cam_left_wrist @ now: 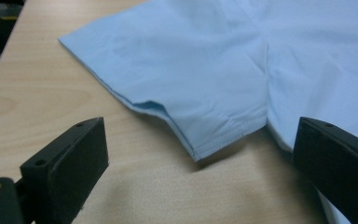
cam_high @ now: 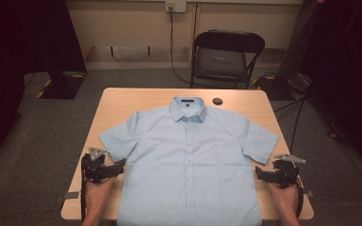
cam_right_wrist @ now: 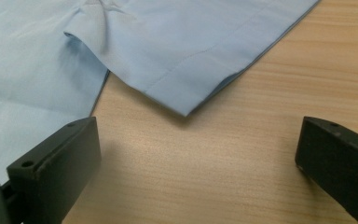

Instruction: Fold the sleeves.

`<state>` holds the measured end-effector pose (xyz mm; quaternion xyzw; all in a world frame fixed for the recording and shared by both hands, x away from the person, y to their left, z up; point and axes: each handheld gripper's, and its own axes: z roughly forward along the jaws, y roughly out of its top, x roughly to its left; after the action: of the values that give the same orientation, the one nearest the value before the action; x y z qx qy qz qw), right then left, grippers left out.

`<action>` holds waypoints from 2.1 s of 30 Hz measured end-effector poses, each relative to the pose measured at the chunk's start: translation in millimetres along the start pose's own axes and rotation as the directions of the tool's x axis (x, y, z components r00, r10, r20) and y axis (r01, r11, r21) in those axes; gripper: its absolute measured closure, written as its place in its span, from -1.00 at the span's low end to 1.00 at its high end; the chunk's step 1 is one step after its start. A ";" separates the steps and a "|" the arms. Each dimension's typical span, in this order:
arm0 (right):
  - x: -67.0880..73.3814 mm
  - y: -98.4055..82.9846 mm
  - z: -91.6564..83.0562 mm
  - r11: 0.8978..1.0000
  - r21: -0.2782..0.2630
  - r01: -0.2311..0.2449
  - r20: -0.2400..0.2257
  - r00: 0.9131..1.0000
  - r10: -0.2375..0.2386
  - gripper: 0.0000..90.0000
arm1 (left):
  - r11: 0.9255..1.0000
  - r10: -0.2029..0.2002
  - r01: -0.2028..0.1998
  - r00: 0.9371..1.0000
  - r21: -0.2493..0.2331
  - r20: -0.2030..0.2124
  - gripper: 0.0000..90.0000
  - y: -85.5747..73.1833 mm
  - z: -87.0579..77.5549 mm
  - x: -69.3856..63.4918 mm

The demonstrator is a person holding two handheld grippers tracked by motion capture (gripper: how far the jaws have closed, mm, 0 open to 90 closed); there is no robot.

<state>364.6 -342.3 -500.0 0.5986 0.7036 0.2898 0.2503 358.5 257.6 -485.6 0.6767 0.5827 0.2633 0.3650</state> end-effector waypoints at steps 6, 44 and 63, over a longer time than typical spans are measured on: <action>0.0 0.0 0.0 1.000 0.000 0.000 0.000 1.000 0.000 -1.00 | 0.996 0.085 -0.085 0.996 -0.027 -0.009 -0.83 7.3 -8.5 -4.8; 0.0 0.4 0.4 1.000 0.001 0.002 -0.001 1.000 -0.002 -1.00 | 0.999 0.042 -0.043 0.999 0.010 0.034 -0.88 91.3 -23.5 38.9; 0.0 0.4 0.4 1.000 0.001 0.002 -0.001 1.000 -0.002 -1.00 | 0.999 0.005 -0.007 0.998 0.043 0.065 -0.57 100.2 27.5 62.1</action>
<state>365.2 -342.3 -500.0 0.5979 0.7043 0.2897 0.2501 451.0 307.9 -426.0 0.6943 0.5740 0.2298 0.3683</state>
